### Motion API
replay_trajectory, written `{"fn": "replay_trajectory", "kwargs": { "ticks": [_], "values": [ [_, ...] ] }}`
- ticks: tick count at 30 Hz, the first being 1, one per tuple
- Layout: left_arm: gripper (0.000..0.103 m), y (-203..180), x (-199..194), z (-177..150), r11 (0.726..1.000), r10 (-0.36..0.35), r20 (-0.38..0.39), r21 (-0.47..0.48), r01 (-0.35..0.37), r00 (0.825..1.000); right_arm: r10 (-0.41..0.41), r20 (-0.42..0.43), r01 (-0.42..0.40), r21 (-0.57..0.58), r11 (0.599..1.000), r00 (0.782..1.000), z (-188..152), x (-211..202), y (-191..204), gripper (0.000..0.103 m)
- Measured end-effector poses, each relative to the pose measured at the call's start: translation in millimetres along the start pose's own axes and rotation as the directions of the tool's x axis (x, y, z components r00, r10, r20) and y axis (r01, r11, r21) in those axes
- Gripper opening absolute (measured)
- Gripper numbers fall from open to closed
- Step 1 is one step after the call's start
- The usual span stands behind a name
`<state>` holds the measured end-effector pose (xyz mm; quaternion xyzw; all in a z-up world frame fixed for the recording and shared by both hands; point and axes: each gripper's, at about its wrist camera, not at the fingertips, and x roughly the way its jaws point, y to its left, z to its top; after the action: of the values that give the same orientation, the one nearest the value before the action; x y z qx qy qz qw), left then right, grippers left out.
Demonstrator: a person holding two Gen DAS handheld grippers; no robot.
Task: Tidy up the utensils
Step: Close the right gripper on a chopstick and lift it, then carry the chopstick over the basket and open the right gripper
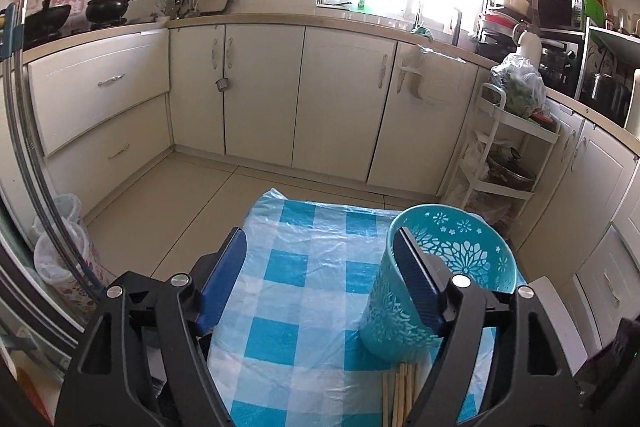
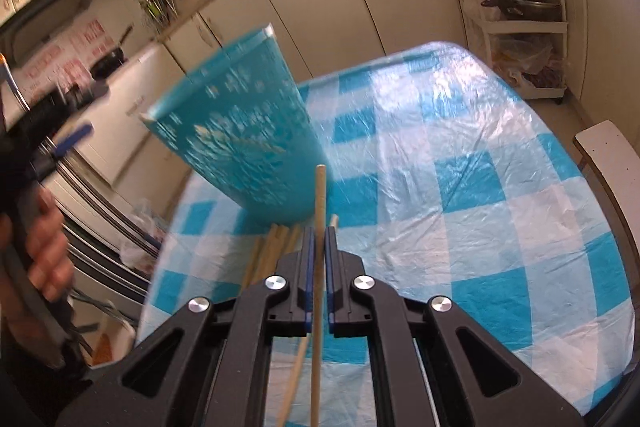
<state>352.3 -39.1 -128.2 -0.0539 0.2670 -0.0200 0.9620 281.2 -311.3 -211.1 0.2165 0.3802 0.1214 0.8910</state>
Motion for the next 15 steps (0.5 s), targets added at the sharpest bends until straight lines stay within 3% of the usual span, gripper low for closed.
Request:
{"fn": "replay_trajectory", "kwargs": {
  "ticks": [8, 15],
  "values": [
    [0.073, 26.6, -15.9, -22.6, 0.999, -0.011, -0.057, -0.044, 0.008, 0.998, 0.093, 0.2, -0.08, -0.069, 0.994, 0.975, 50.6, -58.9, 42.4, 0.005],
    [0.073, 37.5, -16.6, -31.5, 0.997, -0.016, -0.088, -0.074, 0.009, 0.996, 0.145, 0.272, -0.104, -0.159, 0.982, 0.951, 93.8, -79.6, 72.0, 0.005]
  ]
}}
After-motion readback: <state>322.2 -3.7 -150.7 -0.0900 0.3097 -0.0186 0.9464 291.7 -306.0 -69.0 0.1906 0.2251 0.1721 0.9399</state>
